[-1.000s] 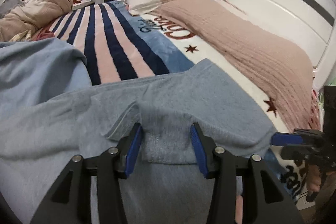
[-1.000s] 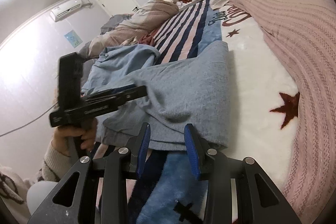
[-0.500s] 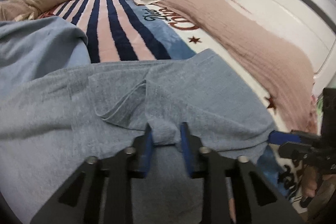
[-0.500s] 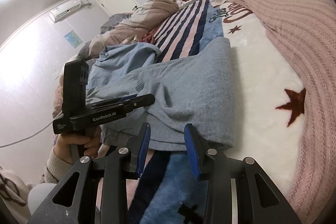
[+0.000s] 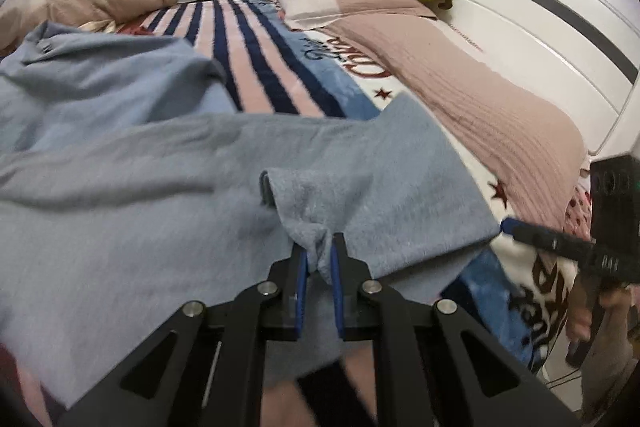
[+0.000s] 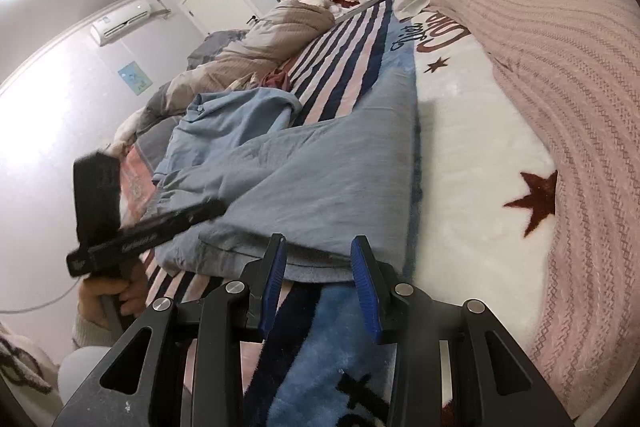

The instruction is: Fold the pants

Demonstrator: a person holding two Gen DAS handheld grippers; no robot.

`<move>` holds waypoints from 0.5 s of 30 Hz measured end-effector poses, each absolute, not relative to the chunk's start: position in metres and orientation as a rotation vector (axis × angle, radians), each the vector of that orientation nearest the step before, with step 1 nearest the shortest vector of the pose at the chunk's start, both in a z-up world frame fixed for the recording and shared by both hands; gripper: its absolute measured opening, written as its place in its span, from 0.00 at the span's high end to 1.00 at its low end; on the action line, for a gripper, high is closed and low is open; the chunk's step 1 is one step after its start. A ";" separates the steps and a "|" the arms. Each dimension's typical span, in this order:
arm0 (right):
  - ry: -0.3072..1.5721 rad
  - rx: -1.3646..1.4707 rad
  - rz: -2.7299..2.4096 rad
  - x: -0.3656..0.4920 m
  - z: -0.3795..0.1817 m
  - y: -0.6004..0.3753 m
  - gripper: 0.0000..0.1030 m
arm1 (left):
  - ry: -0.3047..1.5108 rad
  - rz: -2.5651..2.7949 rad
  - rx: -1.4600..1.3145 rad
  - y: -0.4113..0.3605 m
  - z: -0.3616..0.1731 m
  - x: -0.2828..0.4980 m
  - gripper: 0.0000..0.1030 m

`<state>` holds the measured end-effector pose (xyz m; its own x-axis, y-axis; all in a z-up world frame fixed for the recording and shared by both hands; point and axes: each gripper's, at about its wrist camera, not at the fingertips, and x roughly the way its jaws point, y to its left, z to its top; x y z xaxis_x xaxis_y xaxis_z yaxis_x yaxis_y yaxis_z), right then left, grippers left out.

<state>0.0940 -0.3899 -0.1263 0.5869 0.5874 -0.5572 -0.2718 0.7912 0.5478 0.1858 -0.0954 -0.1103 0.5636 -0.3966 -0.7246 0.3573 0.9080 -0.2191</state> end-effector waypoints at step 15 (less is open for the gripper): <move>0.784 0.442 0.542 0.093 -0.123 -0.384 0.71 | 0.833 -0.518 -0.103 -0.070 -0.086 0.195 0.51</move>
<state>0.0935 -0.3841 -0.1226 0.5859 0.6054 -0.5388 -0.2894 0.7773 0.5587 0.1947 -0.0700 -0.0859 0.5563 -0.4775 -0.6801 0.3987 0.8714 -0.2857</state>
